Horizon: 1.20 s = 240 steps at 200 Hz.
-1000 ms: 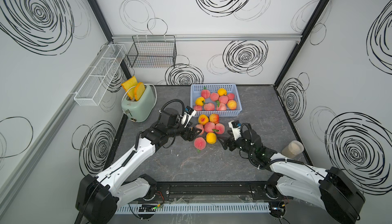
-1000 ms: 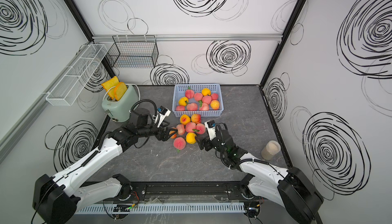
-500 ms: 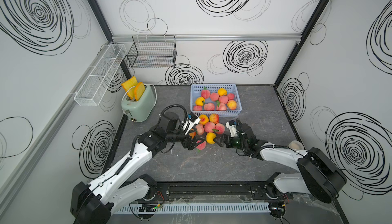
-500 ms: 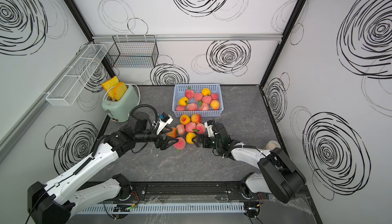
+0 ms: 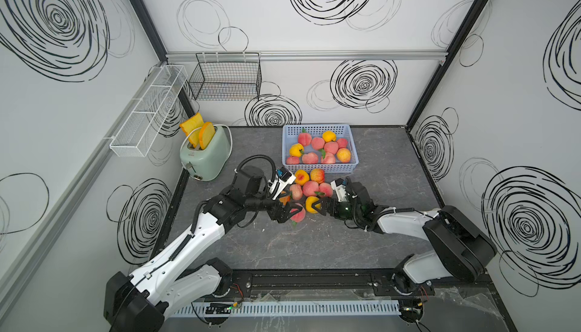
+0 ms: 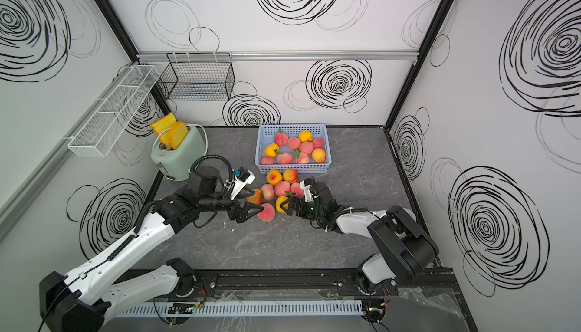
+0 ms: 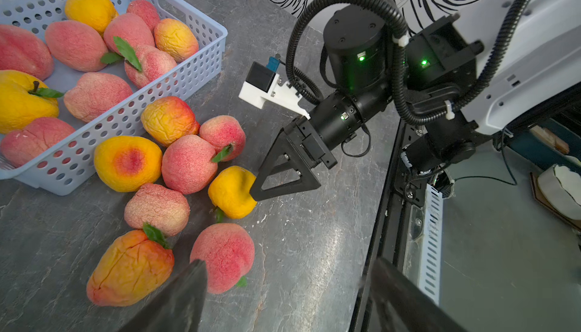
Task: Put the peaches into the basket
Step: Pick up the peach from the center of the board.
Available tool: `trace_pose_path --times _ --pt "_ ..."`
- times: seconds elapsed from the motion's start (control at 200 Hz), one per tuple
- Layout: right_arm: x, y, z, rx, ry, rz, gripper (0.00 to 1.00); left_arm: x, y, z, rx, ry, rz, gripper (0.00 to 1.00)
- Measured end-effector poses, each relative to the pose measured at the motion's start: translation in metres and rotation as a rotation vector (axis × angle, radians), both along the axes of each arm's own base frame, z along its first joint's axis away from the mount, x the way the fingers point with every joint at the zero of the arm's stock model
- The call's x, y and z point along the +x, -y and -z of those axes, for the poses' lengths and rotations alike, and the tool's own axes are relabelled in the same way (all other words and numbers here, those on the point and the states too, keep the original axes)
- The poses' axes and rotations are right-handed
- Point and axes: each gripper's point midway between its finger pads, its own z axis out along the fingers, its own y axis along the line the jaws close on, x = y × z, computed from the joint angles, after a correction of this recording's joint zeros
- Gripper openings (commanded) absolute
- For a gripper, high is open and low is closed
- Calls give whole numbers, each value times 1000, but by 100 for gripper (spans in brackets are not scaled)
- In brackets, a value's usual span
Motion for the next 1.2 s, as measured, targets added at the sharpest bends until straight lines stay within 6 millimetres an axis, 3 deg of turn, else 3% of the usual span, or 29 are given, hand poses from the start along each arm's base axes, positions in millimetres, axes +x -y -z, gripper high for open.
trace_pose_path --times 0.44,0.935,1.201 --pt "16 -14 11 22 -24 8 99 -1 0 0 -1 -3 2 86" --pt "23 -13 15 24 -34 37 73 -1 0 1 1 -6 1 86" --pt "21 -9 10 22 -23 48 70 -1 0 1 1 -6 1 86"
